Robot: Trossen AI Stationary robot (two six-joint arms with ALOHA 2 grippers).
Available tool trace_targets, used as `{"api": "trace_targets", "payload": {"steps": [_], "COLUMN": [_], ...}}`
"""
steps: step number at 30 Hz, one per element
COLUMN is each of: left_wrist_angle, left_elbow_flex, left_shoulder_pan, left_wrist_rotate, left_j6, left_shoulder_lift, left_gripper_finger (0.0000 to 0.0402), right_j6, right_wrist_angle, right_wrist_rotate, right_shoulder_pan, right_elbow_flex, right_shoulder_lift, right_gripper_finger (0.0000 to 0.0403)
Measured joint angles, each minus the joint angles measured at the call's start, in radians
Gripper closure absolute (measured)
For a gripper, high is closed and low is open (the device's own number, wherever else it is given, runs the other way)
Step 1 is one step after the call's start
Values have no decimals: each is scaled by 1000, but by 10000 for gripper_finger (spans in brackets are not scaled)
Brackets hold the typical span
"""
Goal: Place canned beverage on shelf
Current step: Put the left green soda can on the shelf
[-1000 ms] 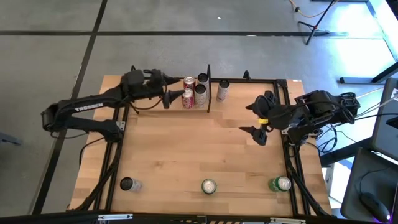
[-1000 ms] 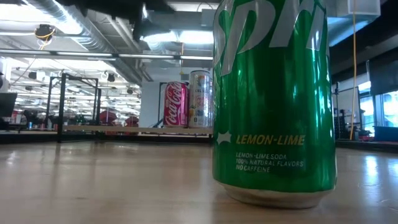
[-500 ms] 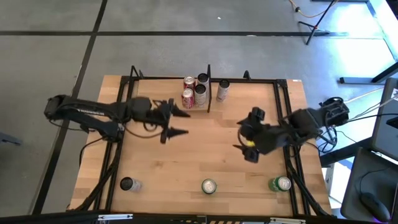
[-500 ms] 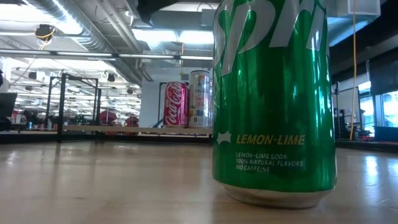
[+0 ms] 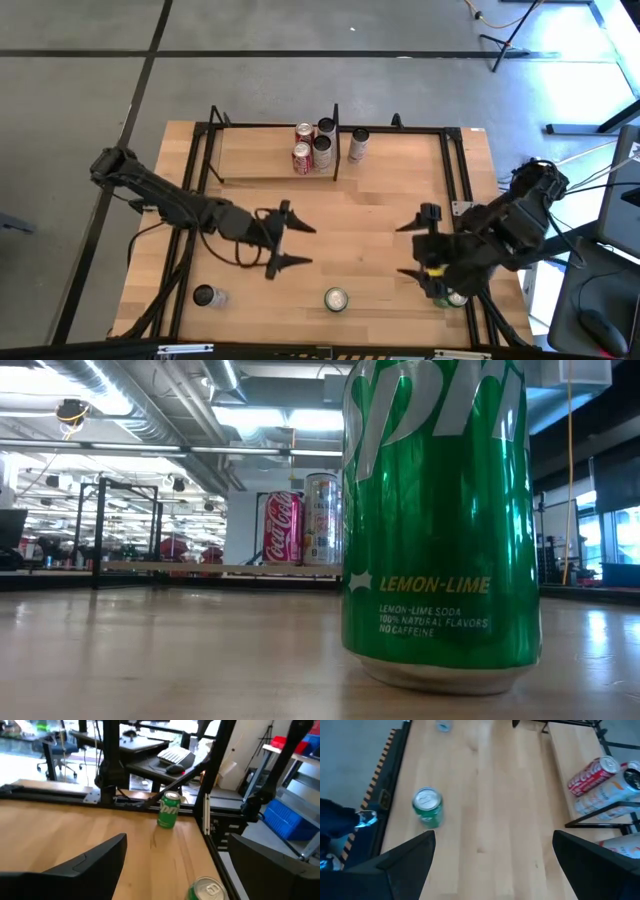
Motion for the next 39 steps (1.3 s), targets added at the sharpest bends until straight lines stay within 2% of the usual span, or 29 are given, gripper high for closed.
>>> {"api": "trace_targets", "payload": {"steps": [4,11,18,23,27,33,39], "left_wrist_angle": [0,-28,-81,-91,-86,3,76], "left_elbow_flex": [44,144,193,194,194,194,194], "left_shoulder_pan": [-40,-61,-61,-61,-61,-61,-61], "left_wrist_rotate": [-44,-38,65,138,155,217,236], "left_j6": [-41,-63,-72,-94,-73,-34,14], "left_shoulder_lift": [78,231,342,380,413,491,552], "left_gripper_finger": [63,63,63,63,63,63,63], "right_j6": [26,93,240,307,343,364,417], "right_wrist_angle": [0,11,31,132,214,329,345], "right_wrist_rotate": [1,45,-4,-37,-50,-53,-79], "right_shoulder_pan": [54,115,159,182,179,178,178], "right_elbow_flex": [0,-47,-242,-370,-455,-542,-567], "right_shoulder_lift": [0,-5,-7,-7,-7,-7,-8], "right_gripper_finger": [15,15,15,15,15,15,15]}}
